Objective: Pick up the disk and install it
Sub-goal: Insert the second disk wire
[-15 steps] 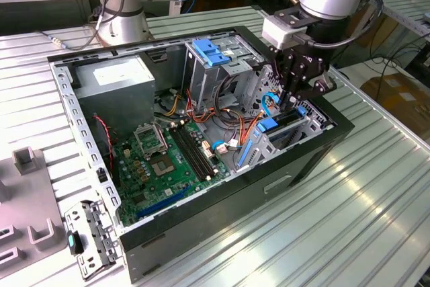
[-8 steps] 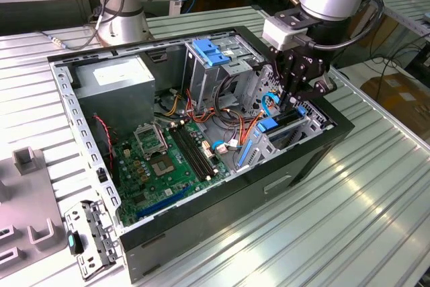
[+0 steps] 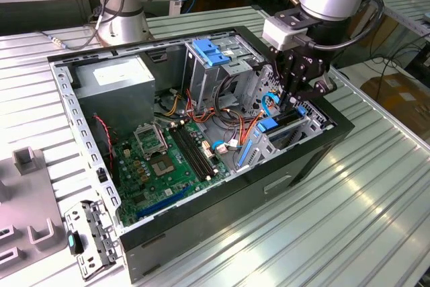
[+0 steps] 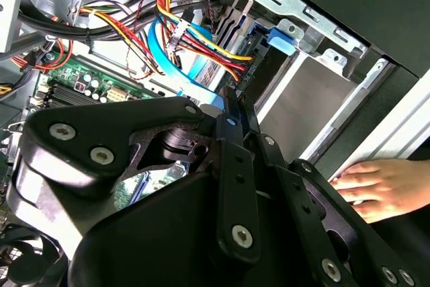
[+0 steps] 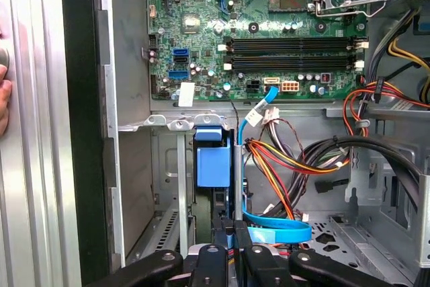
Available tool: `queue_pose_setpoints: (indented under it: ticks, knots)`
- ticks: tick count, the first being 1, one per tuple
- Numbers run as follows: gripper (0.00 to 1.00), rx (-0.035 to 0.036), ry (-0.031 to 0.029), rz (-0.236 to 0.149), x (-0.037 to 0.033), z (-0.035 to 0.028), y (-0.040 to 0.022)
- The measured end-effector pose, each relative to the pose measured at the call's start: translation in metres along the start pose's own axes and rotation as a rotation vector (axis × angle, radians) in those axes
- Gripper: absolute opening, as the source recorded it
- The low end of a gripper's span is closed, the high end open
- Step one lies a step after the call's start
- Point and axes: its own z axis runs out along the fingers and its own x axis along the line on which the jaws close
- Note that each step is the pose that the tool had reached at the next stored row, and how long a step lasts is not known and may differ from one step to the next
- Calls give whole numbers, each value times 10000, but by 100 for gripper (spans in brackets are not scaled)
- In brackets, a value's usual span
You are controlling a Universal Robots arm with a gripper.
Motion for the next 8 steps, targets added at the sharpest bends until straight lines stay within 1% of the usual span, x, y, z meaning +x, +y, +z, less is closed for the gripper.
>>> queue_pose_setpoints:
  ticks: [3, 4, 5, 6, 7, 8]
  knots:
    - [16, -1, -67, 6, 38, 10, 0]
    - [16, -2, -103, 9, 48, 13, -1]
    - [16, -3, -168, 15, 62, 17, -3]
    - [16, -4, -216, 21, 72, 20, -5]
    - [16, -7, -281, 31, 82, 23, -9]
    - [16, -8, -329, 37, 87, 25, -11]
